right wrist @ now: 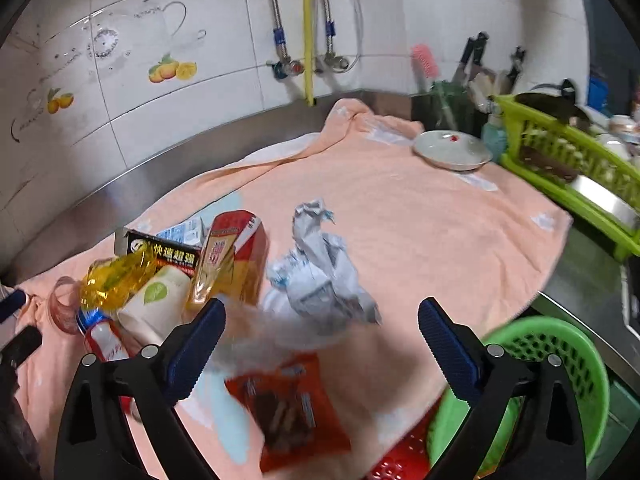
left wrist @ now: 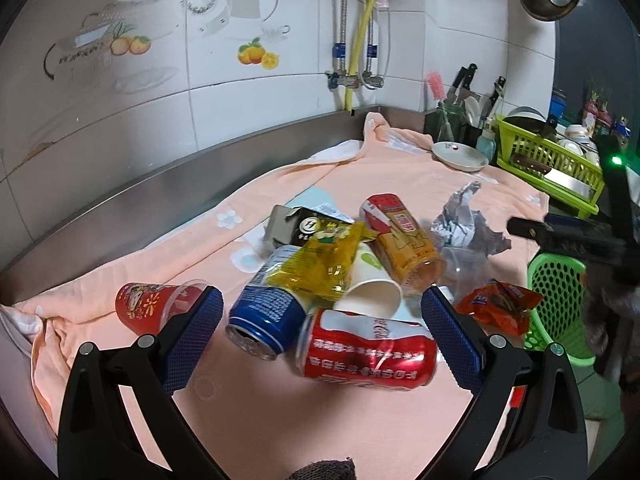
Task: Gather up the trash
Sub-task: 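Reach the right gripper to the crumpled foil and close on it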
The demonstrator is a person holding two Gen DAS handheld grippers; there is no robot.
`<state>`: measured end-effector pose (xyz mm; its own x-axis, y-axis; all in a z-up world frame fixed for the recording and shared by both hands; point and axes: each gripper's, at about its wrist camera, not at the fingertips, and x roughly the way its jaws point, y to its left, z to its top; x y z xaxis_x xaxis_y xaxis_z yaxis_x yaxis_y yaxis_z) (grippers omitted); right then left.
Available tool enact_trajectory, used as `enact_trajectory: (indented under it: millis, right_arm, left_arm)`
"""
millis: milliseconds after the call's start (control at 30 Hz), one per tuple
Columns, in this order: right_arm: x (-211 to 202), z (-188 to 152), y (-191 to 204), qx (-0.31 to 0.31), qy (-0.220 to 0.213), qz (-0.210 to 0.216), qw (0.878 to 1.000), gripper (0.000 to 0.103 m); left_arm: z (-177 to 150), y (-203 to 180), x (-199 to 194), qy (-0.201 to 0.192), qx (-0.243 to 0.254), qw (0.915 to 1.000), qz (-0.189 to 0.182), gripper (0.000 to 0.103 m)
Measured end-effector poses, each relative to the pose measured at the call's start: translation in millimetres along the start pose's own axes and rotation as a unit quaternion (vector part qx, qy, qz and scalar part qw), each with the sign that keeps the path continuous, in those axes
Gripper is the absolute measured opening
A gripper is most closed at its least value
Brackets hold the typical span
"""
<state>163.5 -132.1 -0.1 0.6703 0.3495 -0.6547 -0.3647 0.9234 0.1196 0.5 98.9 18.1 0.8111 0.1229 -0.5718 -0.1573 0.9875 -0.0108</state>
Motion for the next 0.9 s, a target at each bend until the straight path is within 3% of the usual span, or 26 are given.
enact_trajectory:
  millis: [100,300,467,767,900]
  right_arm:
    - [23.5,12.0,-3.9,-0.002,0.011,0.006,1.0,0.086]
    - [71.3,26.4,-15.4,0.009,0.052,0.019,0.998,0.084]
    - [99.2,31.7,-19.7,0.01,0.071,0.022,0.997,0.075]
    - [115.6,28.0,-17.1,0.006,0.093,0.036,0.995,0.053]
    - [111.6,26.9,-14.8,0.009,0.087,0.046,0.995,0.045]
  left_arm:
    - [-1.4,5.6,2.6,0.004,-0.001,1.0,0.004,0.097]
    - [-3.8,20.1,3.8,0.001,-0.003,0.9998,0.019,0.097]
    - [3.4,26.5,15.5,0.015,-0.003,0.9998,0.016,0.094]
    - [28.0,5.5,58.0,0.048,0.045,0.9974,-0.029,0.094]
    - [32.2,0.1,79.9,0.063,0.06,0.9957,-0.029,0.091]
